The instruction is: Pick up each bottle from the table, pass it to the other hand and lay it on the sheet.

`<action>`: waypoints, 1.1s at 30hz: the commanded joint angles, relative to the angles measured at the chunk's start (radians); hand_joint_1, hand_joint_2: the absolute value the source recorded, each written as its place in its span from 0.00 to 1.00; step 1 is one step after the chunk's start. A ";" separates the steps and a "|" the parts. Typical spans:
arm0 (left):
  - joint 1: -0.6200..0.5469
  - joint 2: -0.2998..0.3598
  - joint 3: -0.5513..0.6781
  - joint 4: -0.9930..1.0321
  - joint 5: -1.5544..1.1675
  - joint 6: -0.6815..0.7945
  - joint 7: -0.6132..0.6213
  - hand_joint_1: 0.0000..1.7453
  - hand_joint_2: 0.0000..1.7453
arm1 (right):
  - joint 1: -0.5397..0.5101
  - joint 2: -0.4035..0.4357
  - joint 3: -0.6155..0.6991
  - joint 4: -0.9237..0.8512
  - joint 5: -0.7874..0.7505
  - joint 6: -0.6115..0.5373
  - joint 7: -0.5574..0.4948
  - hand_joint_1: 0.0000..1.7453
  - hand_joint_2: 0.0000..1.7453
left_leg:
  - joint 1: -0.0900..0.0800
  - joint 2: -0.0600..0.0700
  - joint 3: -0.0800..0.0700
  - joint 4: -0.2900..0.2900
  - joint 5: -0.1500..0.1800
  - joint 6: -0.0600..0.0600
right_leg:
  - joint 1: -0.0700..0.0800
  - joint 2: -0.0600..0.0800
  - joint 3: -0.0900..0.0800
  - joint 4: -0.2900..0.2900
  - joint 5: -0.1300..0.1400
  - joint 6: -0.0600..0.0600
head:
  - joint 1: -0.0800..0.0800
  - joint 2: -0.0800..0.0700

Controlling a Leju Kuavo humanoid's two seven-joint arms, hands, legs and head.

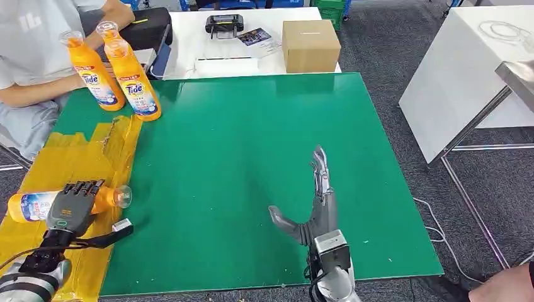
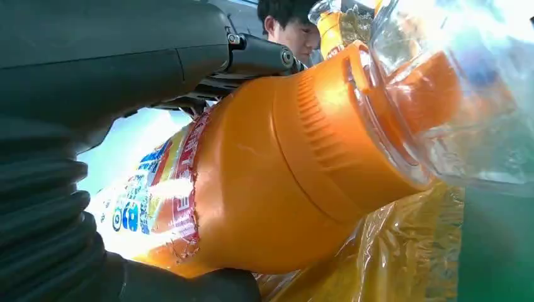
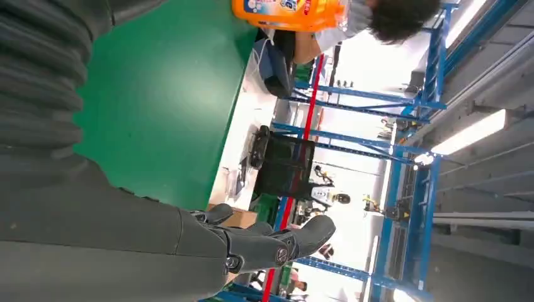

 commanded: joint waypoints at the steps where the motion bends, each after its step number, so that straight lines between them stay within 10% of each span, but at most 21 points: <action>1: 0.017 -0.032 0.010 0.029 0.003 -0.013 -0.002 1.00 1.00 | -0.016 -0.020 0.000 0.012 -0.004 -0.002 0.000 0.00 1.00 | 0.000 0.001 0.002 -0.001 -0.001 0.001 | 0.000 0.000 0.002 -0.001 0.000 0.000 | 0.000 0.000; 13: 0.017 -0.032 0.010 0.029 0.003 -0.013 -0.002 1.00 1.00 | -0.016 -0.020 0.000 0.012 -0.004 -0.002 0.000 0.00 1.00 | 0.000 0.001 0.005 -0.001 -0.002 0.001 | 0.000 0.000 0.005 -0.002 -0.001 0.000 | 0.000 0.000; 15: 0.148 -0.086 0.144 -0.100 0.253 -0.013 -0.367 1.00 1.00 | -0.031 -0.029 0.006 0.042 0.006 0.010 0.004 0.00 1.00 | 0.001 0.001 0.007 -0.001 -0.003 0.001 | 0.001 0.000 0.008 -0.003 -0.002 -0.001 | 0.000 0.000; 33: 0.180 -0.098 0.161 -0.119 0.232 -0.013 -0.362 1.00 1.00 | -0.041 -0.023 0.006 0.063 0.005 0.016 -0.004 0.00 1.00 | 0.000 0.000 0.006 -0.002 -0.002 0.001 | 0.000 0.000 0.007 -0.003 -0.002 -0.001 | 0.000 0.000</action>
